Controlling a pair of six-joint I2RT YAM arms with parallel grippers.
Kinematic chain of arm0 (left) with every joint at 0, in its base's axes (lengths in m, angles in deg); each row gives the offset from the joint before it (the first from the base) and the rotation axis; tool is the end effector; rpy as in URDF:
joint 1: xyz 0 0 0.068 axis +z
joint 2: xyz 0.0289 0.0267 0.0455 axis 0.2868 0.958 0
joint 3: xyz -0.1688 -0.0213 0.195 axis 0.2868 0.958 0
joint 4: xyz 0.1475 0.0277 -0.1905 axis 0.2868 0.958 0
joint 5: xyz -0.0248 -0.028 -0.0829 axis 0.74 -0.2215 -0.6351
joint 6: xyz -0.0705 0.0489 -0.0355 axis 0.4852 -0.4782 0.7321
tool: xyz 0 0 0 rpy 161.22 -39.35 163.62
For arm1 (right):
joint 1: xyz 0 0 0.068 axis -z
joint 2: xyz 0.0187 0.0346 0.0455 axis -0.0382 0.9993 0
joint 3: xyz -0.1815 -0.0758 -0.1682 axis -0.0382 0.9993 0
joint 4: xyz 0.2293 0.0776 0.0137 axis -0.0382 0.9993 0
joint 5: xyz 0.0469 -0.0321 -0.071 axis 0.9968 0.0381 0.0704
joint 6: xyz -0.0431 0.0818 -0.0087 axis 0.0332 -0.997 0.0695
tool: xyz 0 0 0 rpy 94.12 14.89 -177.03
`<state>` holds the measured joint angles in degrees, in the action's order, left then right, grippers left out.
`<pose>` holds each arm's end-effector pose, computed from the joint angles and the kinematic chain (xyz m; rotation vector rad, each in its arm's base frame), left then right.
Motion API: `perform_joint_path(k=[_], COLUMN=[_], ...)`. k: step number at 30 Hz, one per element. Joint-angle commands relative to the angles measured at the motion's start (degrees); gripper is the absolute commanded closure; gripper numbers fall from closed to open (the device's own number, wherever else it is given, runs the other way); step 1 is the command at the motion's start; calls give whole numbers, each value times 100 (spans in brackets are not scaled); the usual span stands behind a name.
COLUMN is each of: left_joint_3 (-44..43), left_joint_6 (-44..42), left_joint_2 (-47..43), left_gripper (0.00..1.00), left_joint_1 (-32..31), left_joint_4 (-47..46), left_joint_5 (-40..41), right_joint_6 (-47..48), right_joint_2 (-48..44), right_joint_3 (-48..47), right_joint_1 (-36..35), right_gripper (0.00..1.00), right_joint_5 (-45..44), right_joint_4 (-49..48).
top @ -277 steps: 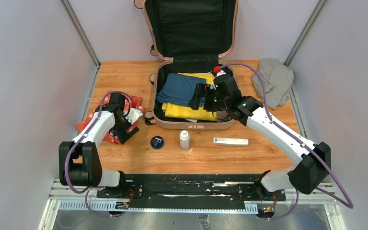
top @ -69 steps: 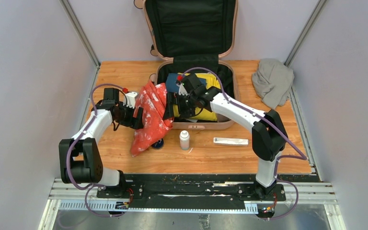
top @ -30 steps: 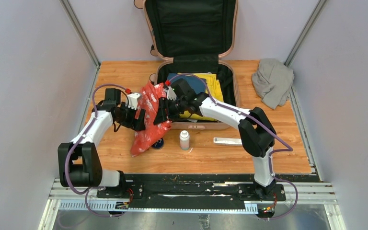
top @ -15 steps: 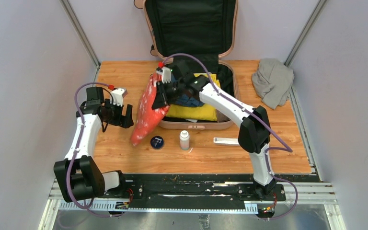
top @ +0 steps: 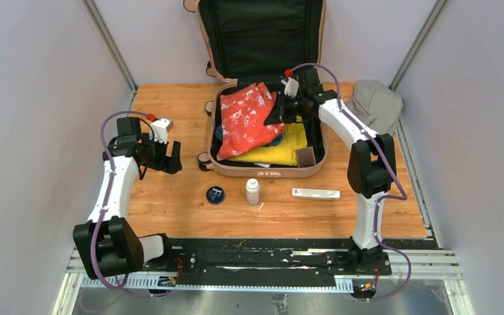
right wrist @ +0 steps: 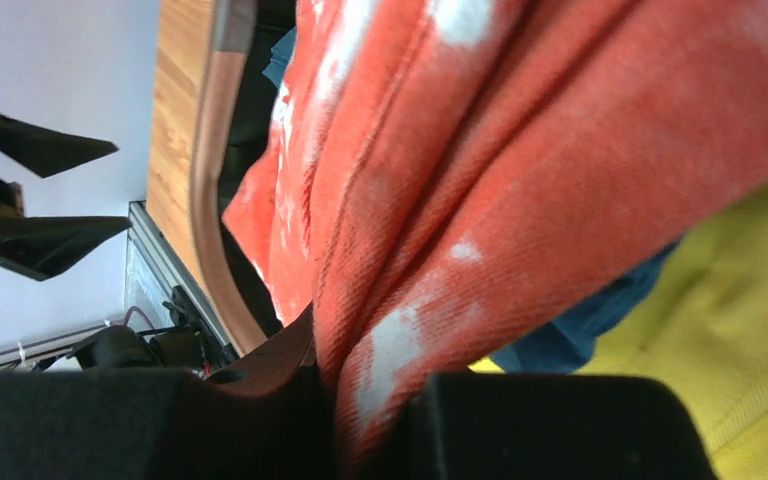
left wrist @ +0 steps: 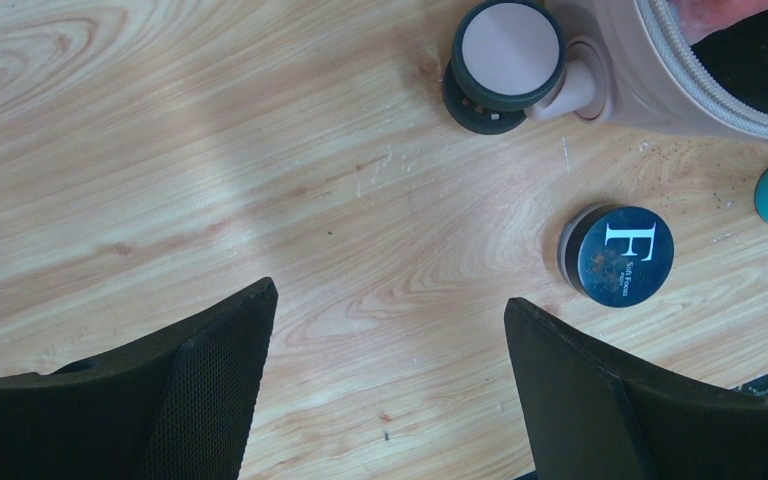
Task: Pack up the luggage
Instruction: Place the clothes in the luggage.
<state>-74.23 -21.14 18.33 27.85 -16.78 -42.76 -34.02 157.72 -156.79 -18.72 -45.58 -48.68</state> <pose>0.2505 0.0146 0.2255 0.3647 2.4353 -0.3027 0.4172 0.2173 0.2638 -0.3635 2.2903 1.1948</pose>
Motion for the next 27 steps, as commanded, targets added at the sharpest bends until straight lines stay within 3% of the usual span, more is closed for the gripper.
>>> perform_joint_path(k=[1,7,12,15,20,27], left_joint_3=[-164,-145,-162,-152,-132,-182], left_joint_6=[33,7,-1,-1,-41,-30], left_joint_2=[-50,11,81,87,54,147], left_gripper=[11,11,11,11,11,11], left_joint_1=[42,42,42,42,42,42], left_joint_4=[92,90,83,85,95,78], left_joint_5=[-36,-25,-41,-52,-53,-119], right_joint_6=[-74,-907,-1841,-2090,-2312,-1719], right_joint_2=[-142,-373,-851,-933,-990,-1230], right_joint_3=[352,1388,2588,2761,2824,2658], right_joint_1=[121,76,-184,-367,-477,-877], right_gripper=[100,100,100,100,95,84], right_joint_5=[-137,-225,-926,-1092,-956,-956], right_joint_4=[-479,-1282,-2467,-2698,-2680,-1851])
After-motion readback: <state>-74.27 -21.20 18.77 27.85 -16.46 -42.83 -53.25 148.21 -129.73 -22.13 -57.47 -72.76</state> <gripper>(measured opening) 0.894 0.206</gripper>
